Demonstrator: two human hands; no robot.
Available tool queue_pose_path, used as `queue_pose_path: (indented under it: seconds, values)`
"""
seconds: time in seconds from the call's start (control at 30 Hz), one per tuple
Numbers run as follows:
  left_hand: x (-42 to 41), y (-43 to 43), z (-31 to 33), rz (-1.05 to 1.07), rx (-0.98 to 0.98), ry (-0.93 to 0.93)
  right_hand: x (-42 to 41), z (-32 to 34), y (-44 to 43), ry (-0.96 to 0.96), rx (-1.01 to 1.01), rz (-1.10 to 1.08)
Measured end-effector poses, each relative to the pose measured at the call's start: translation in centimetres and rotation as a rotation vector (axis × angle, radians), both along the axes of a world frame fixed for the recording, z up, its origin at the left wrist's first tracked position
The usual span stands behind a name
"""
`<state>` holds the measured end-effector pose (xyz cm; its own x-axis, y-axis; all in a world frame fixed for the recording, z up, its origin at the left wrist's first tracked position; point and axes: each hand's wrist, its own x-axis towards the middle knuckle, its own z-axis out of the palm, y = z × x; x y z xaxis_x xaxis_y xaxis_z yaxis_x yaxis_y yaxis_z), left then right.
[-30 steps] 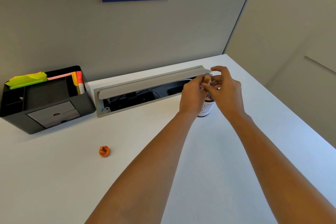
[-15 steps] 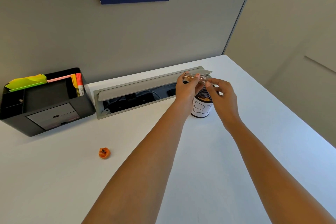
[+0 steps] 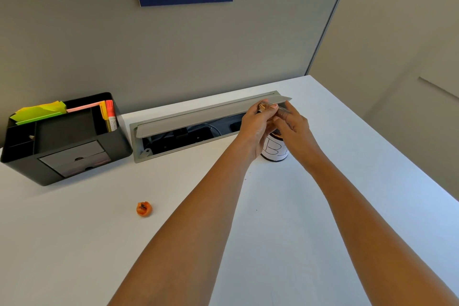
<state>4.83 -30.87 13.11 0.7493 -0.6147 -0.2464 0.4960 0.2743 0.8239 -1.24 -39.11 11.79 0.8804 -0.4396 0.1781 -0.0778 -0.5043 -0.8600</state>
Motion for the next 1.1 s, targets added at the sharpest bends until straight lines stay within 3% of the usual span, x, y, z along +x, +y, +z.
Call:
queue_pose_path:
  seconds: [0.27,0.5,0.6,0.77,1.1]
  values:
    - [0.2,0.0,-0.2,0.006,-0.026,0.046,0.5,-0.4,0.3,0.109,-0.183,-0.073]
    - [0.1,-0.5,0.2,0.074,-0.055,0.100,-0.4,0.5,1.4,-0.011,0.015,-0.138]
    - [0.2,-0.5,0.4,0.068,-0.059,0.094,-0.8,0.7,1.6,-0.053,0.011,-0.160]
    - [0.0,-0.5,0.6,0.001,-0.040,0.040,-0.2,1.3,1.1,0.015,-0.031,-0.072]
    - [0.2,-0.5,0.5,-0.009,0.004,0.011,0.2,1.3,0.4,0.106,0.113,-0.010]
